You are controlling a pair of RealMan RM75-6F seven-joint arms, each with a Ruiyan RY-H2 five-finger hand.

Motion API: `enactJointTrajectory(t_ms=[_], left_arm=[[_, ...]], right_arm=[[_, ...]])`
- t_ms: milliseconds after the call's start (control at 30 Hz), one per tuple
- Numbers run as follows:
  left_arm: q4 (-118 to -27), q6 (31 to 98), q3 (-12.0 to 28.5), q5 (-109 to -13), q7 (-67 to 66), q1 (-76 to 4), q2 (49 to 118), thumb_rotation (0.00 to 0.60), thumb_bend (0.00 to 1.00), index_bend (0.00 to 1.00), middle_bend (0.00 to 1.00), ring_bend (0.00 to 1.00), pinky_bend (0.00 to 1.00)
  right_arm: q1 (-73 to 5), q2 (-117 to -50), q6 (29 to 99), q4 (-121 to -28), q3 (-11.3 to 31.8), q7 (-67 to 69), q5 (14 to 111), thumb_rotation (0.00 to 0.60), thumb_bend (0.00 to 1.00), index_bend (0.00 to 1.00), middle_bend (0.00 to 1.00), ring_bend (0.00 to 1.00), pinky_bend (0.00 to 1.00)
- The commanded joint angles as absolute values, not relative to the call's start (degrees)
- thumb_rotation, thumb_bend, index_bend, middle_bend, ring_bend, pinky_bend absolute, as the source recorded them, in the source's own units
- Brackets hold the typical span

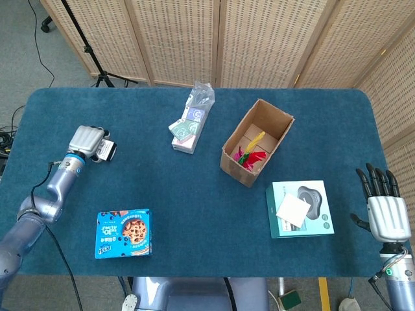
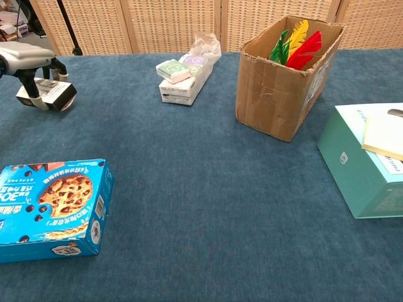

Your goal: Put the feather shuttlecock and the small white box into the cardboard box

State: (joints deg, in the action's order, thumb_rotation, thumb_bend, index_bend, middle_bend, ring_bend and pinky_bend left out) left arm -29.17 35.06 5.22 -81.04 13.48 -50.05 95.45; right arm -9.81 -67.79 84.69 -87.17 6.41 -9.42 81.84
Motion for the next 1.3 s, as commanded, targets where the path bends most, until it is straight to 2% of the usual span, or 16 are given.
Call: enactJointTrajectory(t_ms=[33,200,500,800,1000,1033,1100,1167,1200,1267,1300], left_arm=[[-40.5,46.24,3.06,-87.3,16.91,-49.4,90.22,0.6,0.24,0.69,0.48,0.38,0.48],[-51.72,55.78,0.77,-94.83,13.92,-50.75,87.51,0.6,0.21,0.69,0.48,0.38,0.48],[-61.27,58.8,-1.29,-103.37,4.91,-55.68,89.24,0.6,0.18,0.69,0.48,0.38,0.48],[-60.72,61.05,-5.13,-111.33,-0.66,-58.92,94.37,0.6,0.15,0.69,0.48,0.38,0.48],[-53.56,67.73,-7.87,-118.43,-1.35,-60.78,99.5,0.6,0.12,0.69,0.47,0.38,0.48],[-51.83,68.84,-8.3,-119.41,-1.34,-61.09,100.49,0.6,0.1,0.67,0.44,0.37,0.48],[-49.29,70.09,-8.6,-120.48,-2.33,-61.45,101.82,0.6,0.04,0.51,0.27,0.28,0.47],[-46.79,72.49,-8.79,-121.33,-2.33,-61.62,103.17,0.6,0.0,0.19,0.04,0.07,0.36],[-45.63,74.14,-8.87,-121.83,-1.79,-61.74,103.77,0.6,0.0,0.07,0.0,0.02,0.3],[-42.32,79.12,-9.2,-123.21,0.46,-62.02,105.28,0.6,0.0,0.0,0.0,0.0,0.23],[-41.23,80.28,-9.34,-123.48,1.15,-62.06,105.71,0.6,0.0,0.0,0.0,0.0,0.22]], right_arm=[[-9.76,-67.62,84.79,-87.48,6.42,-9.13,82.19,0.6,0.0,0.0,0.0,0.0,0.0],[-9.54,-67.32,84.85,-88.1,6.25,-9.02,82.72,0.6,0.0,0.0,0.0,0.0,0.0],[-9.11,-66.77,84.85,-88.26,6.13,-8.0,83.11,0.6,0.0,0.0,0.0,0.0,0.0],[-8.63,-65.97,85.26,-88.63,6.46,-6.58,83.16,0.6,0.0,0.0,0.0,0.0,0.0],[-8.57,-65.92,85.12,-88.85,6.41,-6.72,83.39,0.6,0.0,0.0,0.0,0.0,0.0],[-8.57,-65.95,85.08,-88.88,6.41,-6.83,83.4,0.6,0.0,0.0,0.0,0.0,0.0],[-8.55,-65.98,85.06,-88.97,6.39,-6.98,83.45,0.6,0.0,0.0,0.0,0.0,0.0],[-8.54,-66.0,85.06,-89.04,6.39,-7.14,83.52,0.6,0.0,0.0,0.0,0.0,0.0],[-8.52,-66.0,85.07,-89.06,6.41,-7.19,83.52,0.6,0.0,0.0,0.0,0.0,0.0],[-8.49,-66.01,85.04,-89.06,6.46,-7.27,83.42,0.6,0.0,0.0,0.0,0.0,0.0],[-8.49,-66.01,85.01,-89.06,6.48,-7.29,83.4,0.6,0.0,0.0,0.0,0.0,0.0]])
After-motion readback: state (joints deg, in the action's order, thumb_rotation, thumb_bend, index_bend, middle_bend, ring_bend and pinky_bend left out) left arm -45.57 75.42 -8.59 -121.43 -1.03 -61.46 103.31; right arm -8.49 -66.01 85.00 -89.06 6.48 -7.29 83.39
